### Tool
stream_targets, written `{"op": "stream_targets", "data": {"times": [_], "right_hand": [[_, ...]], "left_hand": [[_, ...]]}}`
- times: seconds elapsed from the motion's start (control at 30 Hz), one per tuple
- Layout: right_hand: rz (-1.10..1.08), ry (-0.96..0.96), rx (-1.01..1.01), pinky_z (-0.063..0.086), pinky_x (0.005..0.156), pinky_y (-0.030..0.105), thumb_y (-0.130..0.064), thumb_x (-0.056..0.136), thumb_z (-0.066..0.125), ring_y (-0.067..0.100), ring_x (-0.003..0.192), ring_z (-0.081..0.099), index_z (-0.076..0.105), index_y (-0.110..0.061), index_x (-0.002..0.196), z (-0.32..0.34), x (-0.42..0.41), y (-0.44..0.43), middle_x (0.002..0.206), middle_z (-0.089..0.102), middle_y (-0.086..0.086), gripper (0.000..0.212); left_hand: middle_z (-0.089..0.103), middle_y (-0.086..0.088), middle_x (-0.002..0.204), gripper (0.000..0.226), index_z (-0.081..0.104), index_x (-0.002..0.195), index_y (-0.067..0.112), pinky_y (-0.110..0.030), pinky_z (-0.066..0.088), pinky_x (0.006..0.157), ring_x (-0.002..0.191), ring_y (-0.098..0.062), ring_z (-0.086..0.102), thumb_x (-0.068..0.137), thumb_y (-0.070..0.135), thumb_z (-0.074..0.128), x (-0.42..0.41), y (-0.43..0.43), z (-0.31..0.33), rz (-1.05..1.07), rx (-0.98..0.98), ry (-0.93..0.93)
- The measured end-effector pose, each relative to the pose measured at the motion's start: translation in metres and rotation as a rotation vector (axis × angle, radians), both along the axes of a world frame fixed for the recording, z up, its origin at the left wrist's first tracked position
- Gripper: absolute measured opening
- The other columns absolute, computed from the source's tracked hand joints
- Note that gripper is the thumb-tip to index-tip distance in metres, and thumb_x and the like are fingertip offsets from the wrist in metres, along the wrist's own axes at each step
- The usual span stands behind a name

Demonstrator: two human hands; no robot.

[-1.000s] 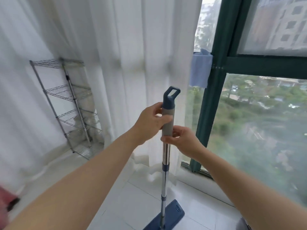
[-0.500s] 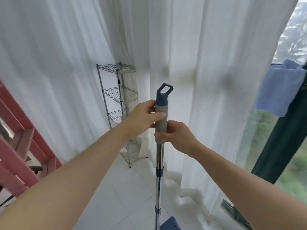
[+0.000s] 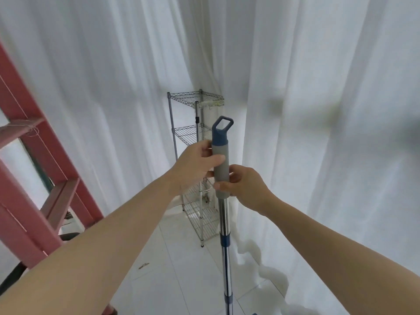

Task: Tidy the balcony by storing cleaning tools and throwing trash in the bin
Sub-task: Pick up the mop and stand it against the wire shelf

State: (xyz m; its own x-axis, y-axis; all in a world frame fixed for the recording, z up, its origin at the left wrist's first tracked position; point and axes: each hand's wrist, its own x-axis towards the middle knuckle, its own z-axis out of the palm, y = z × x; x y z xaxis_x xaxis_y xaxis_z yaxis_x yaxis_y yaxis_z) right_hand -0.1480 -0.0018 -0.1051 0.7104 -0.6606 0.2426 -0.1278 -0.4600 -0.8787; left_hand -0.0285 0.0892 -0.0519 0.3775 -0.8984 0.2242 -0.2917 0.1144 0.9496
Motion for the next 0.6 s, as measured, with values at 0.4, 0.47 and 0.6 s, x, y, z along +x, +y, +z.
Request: {"op": "stream_targets", "data": {"times": [0.4,0.47,0.6], "right_hand": [[-0.062,-0.001,0.037,0.056,0.085,0.036,-0.021,0.080,0.073,0.028,0.090,0.066,0.063,-0.013,0.106,0.002,0.115,-0.117,0.095,0.069,0.005,0.029],[-0.065,-0.006,0.042,0.054,0.082,0.030,-0.022,0.082,0.071,0.024,0.091,0.064,0.059,-0.015,0.105,0.001,0.135,-0.137,0.096,0.066,0.002,0.026],[-0.081,-0.015,0.007,0.050,0.075,0.020,-0.023,0.082,0.070,0.020,0.091,0.062,0.055,-0.012,0.107,-0.001,0.173,-0.187,0.100,0.064,0.001,0.031]], "left_hand": [[0.067,-0.010,0.111,0.030,0.054,0.120,0.009,-0.044,0.055,0.089,0.102,-0.028,0.064,0.090,0.010,0.058,0.111,-0.127,-0.001,0.010,-0.007,-0.087],[0.066,-0.010,0.114,0.033,0.053,0.122,0.009,-0.045,0.054,0.090,0.103,-0.028,0.064,0.090,0.012,0.058,0.128,-0.150,-0.002,0.020,0.000,-0.112],[0.067,-0.008,0.113,0.032,0.054,0.121,0.010,-0.044,0.055,0.090,0.102,-0.026,0.065,0.089,0.011,0.058,0.162,-0.198,-0.010,0.042,0.001,-0.115]]}}
